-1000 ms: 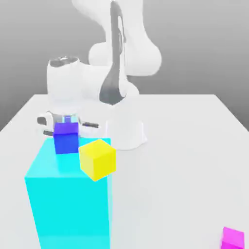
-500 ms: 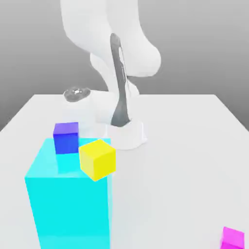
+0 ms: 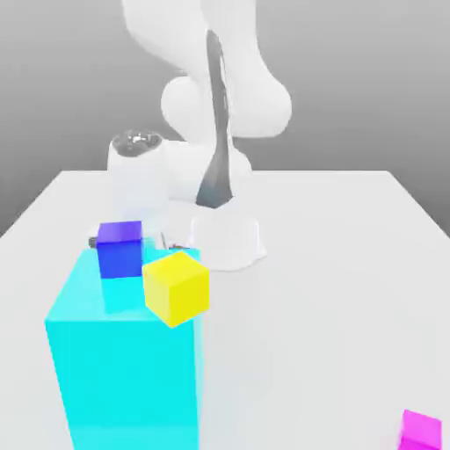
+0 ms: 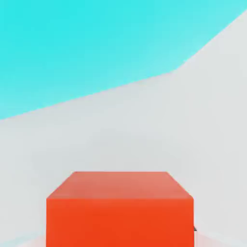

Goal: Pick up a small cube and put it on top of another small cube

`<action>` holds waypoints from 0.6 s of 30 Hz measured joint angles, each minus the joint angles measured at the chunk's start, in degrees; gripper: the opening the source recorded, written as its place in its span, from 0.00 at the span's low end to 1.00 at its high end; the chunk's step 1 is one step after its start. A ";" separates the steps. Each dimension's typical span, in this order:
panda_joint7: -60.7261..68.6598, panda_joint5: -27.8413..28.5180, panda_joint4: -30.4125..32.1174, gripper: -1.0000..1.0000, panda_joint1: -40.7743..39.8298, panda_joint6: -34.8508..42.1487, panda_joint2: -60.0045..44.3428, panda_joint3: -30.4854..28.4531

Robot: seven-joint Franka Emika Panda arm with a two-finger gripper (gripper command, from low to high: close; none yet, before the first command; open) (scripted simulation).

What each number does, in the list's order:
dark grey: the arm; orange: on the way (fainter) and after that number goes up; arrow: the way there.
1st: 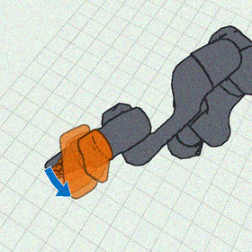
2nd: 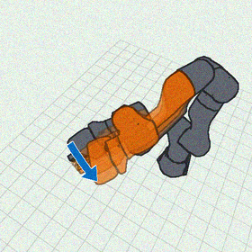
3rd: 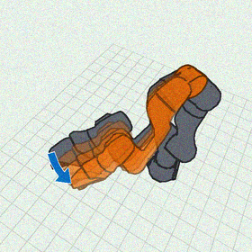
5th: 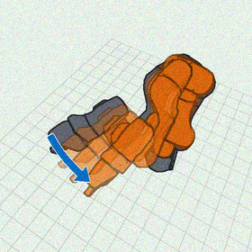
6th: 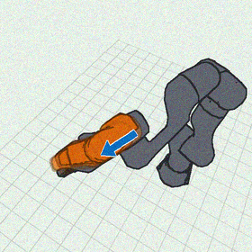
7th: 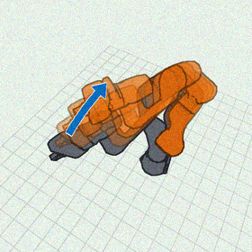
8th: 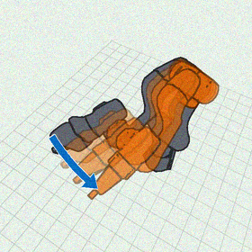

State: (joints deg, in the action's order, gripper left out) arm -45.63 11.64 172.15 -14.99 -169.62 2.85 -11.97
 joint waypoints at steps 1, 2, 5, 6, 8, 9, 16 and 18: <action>1.30 -1.85 0.32 0.00 0.93 1.16 1.40 -0.44; 2.57 -3.70 0.55 0.00 1.84 2.14 2.70 -1.11; 6.32 -9.84 -0.38 0.00 1.75 1.56 5.78 -6.79; 7.08 -11.25 -0.84 0.00 1.58 1.01 6.76 -9.30; 8.69 -14.15 -1.82 0.00 0.36 -0.14 8.74 -13.65; 8.49 -14.95 -2.82 0.00 -0.63 0.25 9.88 -15.02; -1.68 -14.00 -12.43 0.00 -3.70 14.92 15.03 -10.69; -4.91 -13.59 -15.28 0.00 -3.72 19.87 16.29 -8.78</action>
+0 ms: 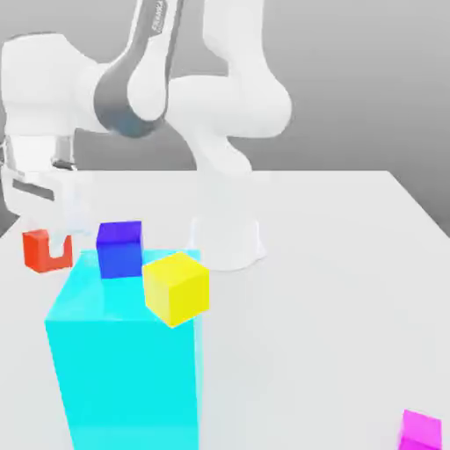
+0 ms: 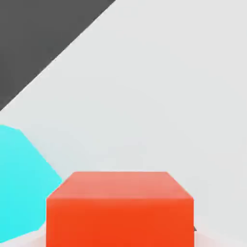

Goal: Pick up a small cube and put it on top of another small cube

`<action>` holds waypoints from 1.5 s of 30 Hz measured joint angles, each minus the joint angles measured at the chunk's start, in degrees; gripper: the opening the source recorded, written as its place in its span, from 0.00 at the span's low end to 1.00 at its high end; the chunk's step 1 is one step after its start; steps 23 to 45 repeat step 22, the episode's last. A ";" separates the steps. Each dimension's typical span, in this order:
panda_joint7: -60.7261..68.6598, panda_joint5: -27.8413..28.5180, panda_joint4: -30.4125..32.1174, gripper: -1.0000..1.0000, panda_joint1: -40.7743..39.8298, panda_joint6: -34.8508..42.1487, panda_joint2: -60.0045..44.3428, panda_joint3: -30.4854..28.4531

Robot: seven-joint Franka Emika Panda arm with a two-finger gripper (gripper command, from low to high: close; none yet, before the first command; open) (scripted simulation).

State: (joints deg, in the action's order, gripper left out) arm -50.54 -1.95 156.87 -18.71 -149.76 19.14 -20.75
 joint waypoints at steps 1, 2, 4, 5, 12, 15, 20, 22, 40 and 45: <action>-1.50 0.05 -1.42 0.00 -0.12 2.45 0.61 1.12; -3.05 0.13 -2.85 0.00 -0.05 4.95 1.23 2.06; -6.11 0.23 -5.70 0.00 0.14 9.92 2.47 3.97; -7.63 0.25 -7.13 0.00 0.26 12.41 3.08 4.93; -18.36 0.28 -17.09 0.00 1.57 29.70 7.07 11.80; -21.95 2.46 -18.00 0.00 3.60 34.34 5.59 16.55; -22.55 2.91 -12.91 1.00 3.85 27.26 2.48 17.57; -22.55 2.91 -12.91 1.00 3.85 27.26 2.48 17.57; -22.55 2.91 -12.91 1.00 3.85 27.26 2.48 17.57; -22.55 2.91 -12.91 1.00 3.85 27.26 2.48 17.57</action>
